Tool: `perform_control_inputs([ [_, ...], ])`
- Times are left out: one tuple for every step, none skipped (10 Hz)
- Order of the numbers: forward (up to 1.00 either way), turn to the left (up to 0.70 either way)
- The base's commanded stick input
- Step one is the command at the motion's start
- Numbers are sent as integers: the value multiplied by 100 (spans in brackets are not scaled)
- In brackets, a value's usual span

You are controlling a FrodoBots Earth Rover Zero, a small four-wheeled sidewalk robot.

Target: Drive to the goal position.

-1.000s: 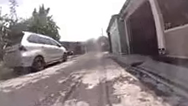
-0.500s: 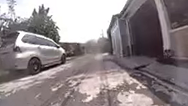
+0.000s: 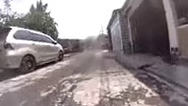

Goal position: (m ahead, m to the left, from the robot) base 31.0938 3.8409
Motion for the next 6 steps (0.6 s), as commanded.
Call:
perform_control_inputs([
  [70,1],
  [70,-1],
  [70,-8],
  [70,-8],
  [70,-8],
  [70,-8],
])
